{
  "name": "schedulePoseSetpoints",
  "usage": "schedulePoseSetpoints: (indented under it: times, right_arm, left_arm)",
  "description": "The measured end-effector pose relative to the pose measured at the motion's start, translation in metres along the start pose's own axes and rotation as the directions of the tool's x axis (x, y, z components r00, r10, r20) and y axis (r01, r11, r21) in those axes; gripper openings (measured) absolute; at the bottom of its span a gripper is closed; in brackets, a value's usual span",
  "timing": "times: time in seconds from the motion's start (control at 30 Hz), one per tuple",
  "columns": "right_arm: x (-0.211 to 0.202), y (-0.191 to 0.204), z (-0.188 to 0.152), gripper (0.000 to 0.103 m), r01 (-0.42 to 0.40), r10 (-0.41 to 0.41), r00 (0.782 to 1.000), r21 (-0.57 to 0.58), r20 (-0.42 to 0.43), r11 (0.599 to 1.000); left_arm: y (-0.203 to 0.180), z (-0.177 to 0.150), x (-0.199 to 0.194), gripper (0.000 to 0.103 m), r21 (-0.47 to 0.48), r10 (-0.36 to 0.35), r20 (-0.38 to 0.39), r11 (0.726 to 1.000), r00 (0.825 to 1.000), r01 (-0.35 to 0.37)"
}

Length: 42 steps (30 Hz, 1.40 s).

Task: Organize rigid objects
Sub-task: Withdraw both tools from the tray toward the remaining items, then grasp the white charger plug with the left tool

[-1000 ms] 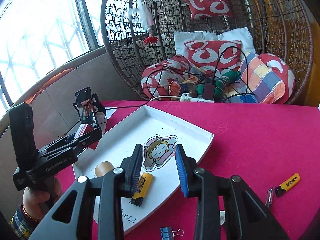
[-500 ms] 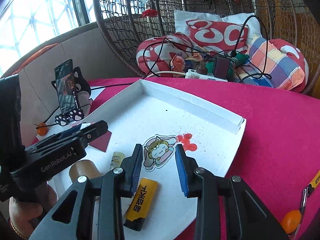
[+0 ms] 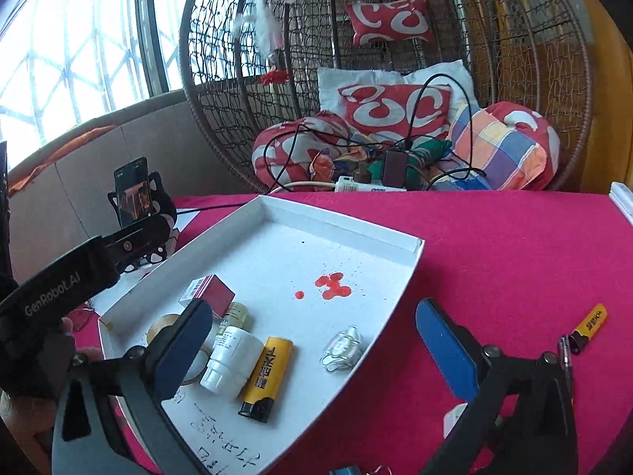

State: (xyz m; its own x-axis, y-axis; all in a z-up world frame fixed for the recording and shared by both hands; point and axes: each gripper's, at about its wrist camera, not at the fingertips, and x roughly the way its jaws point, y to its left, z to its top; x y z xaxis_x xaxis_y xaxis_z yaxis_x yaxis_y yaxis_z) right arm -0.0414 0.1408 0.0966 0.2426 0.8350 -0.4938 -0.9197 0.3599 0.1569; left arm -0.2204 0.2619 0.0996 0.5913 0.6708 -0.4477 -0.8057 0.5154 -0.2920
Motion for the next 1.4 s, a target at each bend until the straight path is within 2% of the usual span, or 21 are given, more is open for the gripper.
schedulePoseSetpoints:
  times: [0.13, 0.3, 0.43, 0.53, 0.6, 0.7, 0.8, 0.9, 1.03, 1.07, 1.13, 1.23, 1.33, 1.4]
  right_arm:
    - [-0.041, -0.029, 0.003, 0.103, 0.017, -0.021, 0.996, 0.054, 0.086, 0.998]
    - [-0.087, -0.079, 0.004, 0.103, 0.109, -0.134, 0.975, 0.142, 0.179, 0.984]
    - [-0.107, -0.126, -0.001, 0.103, 0.150, -0.208, 0.959, 0.277, 0.192, 0.949]
    - [-0.112, -0.150, -0.009, 0.103, 0.175, -0.246, 0.952, 0.338, 0.181, 0.925]
    - [-0.113, -0.160, -0.014, 0.103, 0.186, -0.261, 0.950, 0.357, 0.173, 0.915]
    - [-0.115, -0.172, -0.021, 0.103, 0.192, -0.271, 0.949, 0.381, 0.163, 0.904]
    - [-0.117, -0.182, -0.027, 0.103, 0.182, -0.264, 0.951, 0.403, 0.159, 0.897]
    - [-0.120, -0.193, -0.032, 0.103, 0.170, -0.257, 0.954, 0.422, 0.157, 0.891]
    - [-0.125, -0.208, -0.039, 0.103, 0.154, -0.249, 0.955, 0.448, 0.162, 0.881]
    - [-0.126, -0.212, -0.041, 0.103, 0.154, -0.252, 0.954, 0.456, 0.163, 0.877]
    - [-0.129, -0.221, -0.044, 0.103, 0.153, -0.257, 0.953, 0.475, 0.162, 0.866]
    - [-0.131, -0.234, -0.051, 0.103, 0.145, -0.256, 0.954, 0.506, 0.156, 0.850]
    - [-0.133, -0.245, -0.058, 0.103, 0.134, -0.248, 0.958, 0.536, 0.146, 0.834]
    - [-0.133, -0.248, -0.060, 0.103, 0.130, -0.244, 0.959, 0.544, 0.142, 0.829]
  left_arm:
    - [-0.015, -0.001, -0.005, 0.103, 0.050, -0.057, -0.016, 0.997, 0.998, 0.058]
    - [-0.034, -0.010, -0.007, 0.103, 0.071, -0.126, -0.053, 0.989, 0.991, 0.130]
    - [-0.063, -0.028, -0.001, 0.103, 0.127, -0.162, -0.118, 0.976, 0.980, 0.177]
    - [-0.090, -0.043, 0.001, 0.103, 0.191, -0.189, -0.163, 0.957, 0.968, 0.219]
    - [-0.110, -0.055, 0.005, 0.103, 0.241, -0.226, -0.215, 0.931, 0.950, 0.276]
    - [-0.141, -0.077, 0.016, 0.103, 0.319, -0.279, -0.356, 0.861, 0.892, 0.397]
    - [-0.167, -0.099, 0.022, 0.103, 0.427, -0.259, -0.417, 0.790, 0.871, 0.440]
    - [-0.185, -0.114, 0.031, 0.103, 0.506, -0.208, -0.442, 0.745, 0.872, 0.434]
    - [-0.197, -0.124, 0.050, 0.102, 0.572, -0.111, -0.466, 0.720, 0.878, 0.394]
    - [-0.199, -0.125, 0.054, 0.100, 0.579, -0.099, -0.471, 0.715, 0.877, 0.392]
    - [-0.200, -0.128, 0.061, 0.092, 0.571, -0.099, -0.496, 0.711, 0.863, 0.411]
    - [-0.203, -0.134, 0.073, 0.073, 0.553, -0.090, -0.538, 0.713, 0.838, 0.432]
    - [-0.207, -0.135, 0.078, 0.071, 0.542, -0.094, -0.548, 0.717, 0.831, 0.439]
    - [-0.212, -0.136, 0.077, 0.064, 0.544, -0.103, -0.556, 0.705, 0.824, 0.455]
